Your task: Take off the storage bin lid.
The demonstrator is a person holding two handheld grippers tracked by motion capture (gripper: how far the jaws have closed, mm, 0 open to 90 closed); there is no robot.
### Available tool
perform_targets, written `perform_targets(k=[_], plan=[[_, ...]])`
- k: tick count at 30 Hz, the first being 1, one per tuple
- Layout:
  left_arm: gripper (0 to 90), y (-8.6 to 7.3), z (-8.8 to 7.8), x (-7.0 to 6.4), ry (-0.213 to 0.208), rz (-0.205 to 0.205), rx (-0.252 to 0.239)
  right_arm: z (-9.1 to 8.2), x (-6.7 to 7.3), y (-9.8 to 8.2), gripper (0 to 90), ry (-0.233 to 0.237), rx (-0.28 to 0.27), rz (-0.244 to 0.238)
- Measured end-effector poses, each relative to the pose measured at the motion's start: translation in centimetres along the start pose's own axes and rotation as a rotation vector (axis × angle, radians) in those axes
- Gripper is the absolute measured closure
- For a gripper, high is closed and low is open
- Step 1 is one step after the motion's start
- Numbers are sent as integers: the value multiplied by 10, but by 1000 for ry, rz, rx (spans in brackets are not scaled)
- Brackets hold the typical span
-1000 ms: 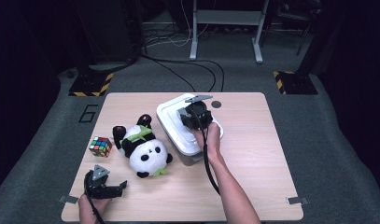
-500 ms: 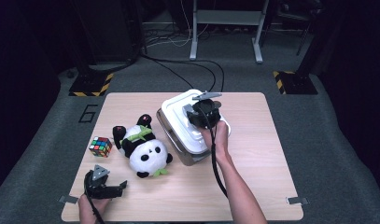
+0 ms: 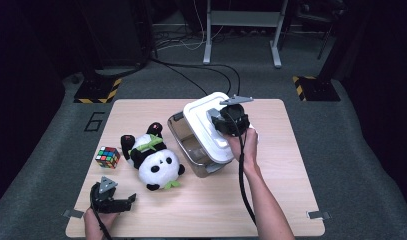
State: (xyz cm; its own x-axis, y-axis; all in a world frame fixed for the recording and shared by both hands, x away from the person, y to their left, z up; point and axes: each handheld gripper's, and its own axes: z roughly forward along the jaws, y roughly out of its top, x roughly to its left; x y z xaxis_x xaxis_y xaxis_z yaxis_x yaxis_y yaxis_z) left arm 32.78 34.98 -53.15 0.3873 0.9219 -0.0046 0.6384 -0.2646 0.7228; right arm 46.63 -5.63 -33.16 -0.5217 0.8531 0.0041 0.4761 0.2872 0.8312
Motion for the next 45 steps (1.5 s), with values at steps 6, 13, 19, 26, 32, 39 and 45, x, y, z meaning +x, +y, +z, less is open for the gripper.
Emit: perform_targets(k=[6,13,19,26,32,39,45], plan=[[32,0,0,0,0,0,-1,-9,-10,-3,670,-5,-11,14],[32,0,0,0,1,1,-1,-17,-22,-8,670,-20,-11,24],[32,0,0,0,1,1,-3,-24,-34,-12,670,-40,-18,34],[31,0,0,0,1,1,-3,-35,-45,-16,670,-67,-31,47],[31,0,0,0,1,1,-3,-41,-53,-18,670,-79,-38,46],[31,0,0,0,1,1,-3,-45,-67,-23,670,-101,-31,67],[28,0,0,0,0,2,-2,-51,-79,-32,670,-125,-31,90]])
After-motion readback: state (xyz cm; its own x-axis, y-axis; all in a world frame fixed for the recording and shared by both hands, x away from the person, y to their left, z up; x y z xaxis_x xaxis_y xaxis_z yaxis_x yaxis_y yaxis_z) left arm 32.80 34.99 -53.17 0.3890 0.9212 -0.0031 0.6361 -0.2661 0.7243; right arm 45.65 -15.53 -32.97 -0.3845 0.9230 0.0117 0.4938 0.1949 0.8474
